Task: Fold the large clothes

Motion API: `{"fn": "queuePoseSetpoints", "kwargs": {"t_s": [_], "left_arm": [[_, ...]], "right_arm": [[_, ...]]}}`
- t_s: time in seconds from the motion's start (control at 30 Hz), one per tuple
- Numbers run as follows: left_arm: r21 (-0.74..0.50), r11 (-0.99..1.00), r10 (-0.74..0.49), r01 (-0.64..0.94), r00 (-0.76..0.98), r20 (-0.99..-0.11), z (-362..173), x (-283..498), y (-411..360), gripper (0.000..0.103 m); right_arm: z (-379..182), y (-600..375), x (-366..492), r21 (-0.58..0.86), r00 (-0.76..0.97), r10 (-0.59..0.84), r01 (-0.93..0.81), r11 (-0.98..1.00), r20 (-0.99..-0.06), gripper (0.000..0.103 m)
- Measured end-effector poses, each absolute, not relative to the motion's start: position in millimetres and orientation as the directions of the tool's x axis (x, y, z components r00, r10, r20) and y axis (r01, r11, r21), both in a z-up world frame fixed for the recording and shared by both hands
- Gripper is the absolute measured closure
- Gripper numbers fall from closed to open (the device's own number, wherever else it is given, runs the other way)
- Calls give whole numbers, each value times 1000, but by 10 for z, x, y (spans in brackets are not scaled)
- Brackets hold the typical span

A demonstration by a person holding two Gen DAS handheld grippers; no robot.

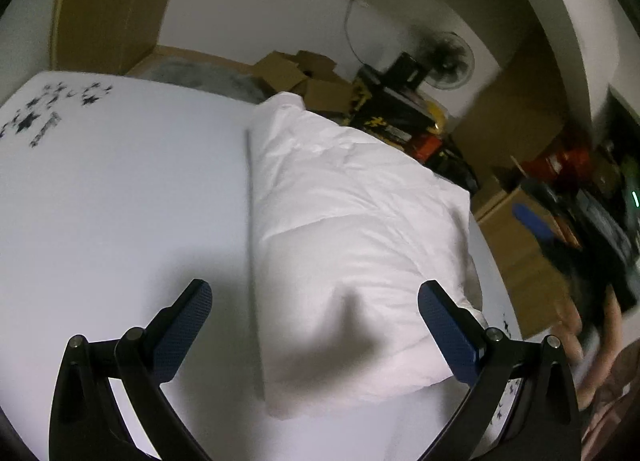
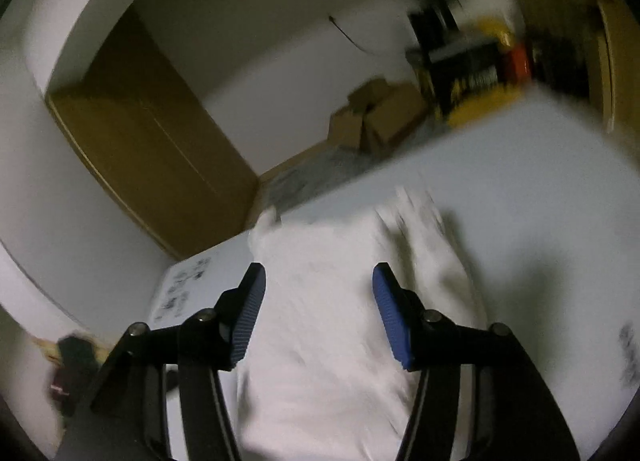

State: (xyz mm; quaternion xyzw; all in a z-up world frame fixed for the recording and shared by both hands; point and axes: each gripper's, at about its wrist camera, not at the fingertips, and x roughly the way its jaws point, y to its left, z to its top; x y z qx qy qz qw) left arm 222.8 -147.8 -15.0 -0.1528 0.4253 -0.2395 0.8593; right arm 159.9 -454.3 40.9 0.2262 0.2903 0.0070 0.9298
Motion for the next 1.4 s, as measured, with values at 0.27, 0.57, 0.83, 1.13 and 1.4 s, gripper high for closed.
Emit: {"fn": "queuePoseSetpoints", "kwargs": {"t_s": [0.27,0.57,0.83,1.13,1.4], "left_arm": [[-467,853,-510,232,558,-654,-150,2244,-1087,0],[-468,839,-540,276,521,-661,-235,2711,-1555,0],[-199,928,-367,315,673,-643,-346,3386,-2711,0],[-261,915,-394,308,540,-744,-1159,3928,-2867,0],[-199,937,-330,286,550,-767,-1374,4016,-2947,0]], "right_arm": [[-611,-4414,2137,192,695,-7,208,959,-719,48],[-888,-4773,1924,206,750,-8,192,960,-662,48],[-1042,-4846,2039,264,741,51,173,949,-670,48],[-1103,-4659,2066,182,746,-16,183,966,-666,48],[-1196,-4578,2158,131,725,-48,189,973,-687,48]]}}
